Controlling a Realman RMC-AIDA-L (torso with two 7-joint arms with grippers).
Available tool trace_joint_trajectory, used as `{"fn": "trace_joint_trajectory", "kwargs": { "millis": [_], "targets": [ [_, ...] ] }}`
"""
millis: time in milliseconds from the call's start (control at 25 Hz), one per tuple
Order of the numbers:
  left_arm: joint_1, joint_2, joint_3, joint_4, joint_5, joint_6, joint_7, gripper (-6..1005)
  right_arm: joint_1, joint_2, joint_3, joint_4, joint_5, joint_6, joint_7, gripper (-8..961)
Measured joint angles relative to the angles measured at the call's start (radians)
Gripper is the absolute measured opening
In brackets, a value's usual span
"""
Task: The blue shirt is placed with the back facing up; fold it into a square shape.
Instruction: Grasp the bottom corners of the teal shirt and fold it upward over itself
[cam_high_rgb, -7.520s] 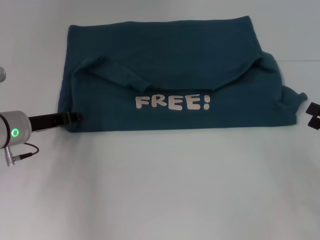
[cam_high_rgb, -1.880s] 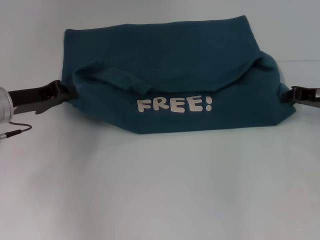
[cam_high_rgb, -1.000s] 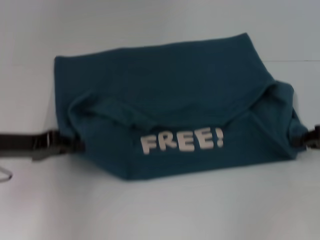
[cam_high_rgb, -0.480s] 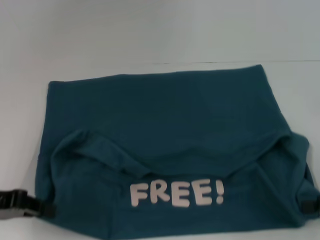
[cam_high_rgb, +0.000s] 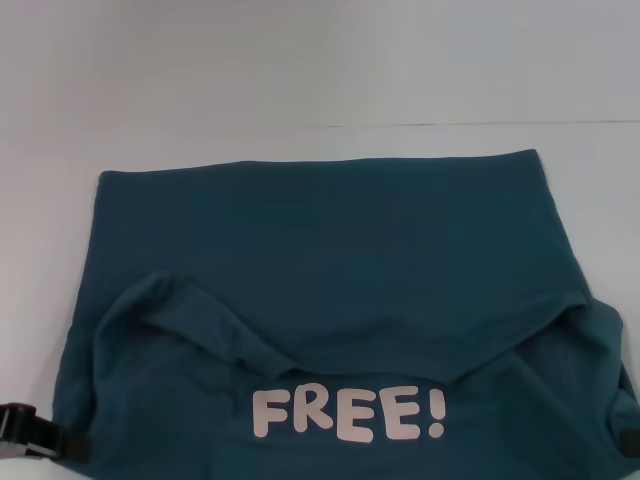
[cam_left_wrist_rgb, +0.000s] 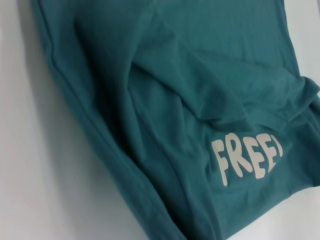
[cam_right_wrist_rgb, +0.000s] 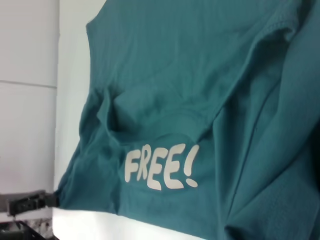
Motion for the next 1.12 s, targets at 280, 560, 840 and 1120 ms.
{"fn": "trace_joint_trajectory", "kwargs": {
  "millis": [280, 560, 840, 1120],
  "targets": [
    [-0.067, 0.03, -0.095, -0.017, -0.015, -0.061, 0.003, -2, 0.053, -0.013, 0.03, -0.035, -0.039, 0.052, -0.054, 48],
    [-0.189, 0.063, -0.064, -0.094, -0.016, -0.264, -0.115, -2, 0.178, -0.038, 0.058, -0.028, -0.042, 0.217, 0.006, 51],
    [-0.299, 0.07, 0.018, -0.191, -0.012, -0.488, -0.18, -2, 0.297, -0.024, 0.055, 0.049, -0.043, 0.404, 0.046, 54],
    [-0.334, 0.062, 0.089, -0.225, -0.014, -0.688, -0.232, 2, 0.327, 0.018, 0.067, 0.075, -0.037, 0.601, 0.059, 56]
  ]
}}
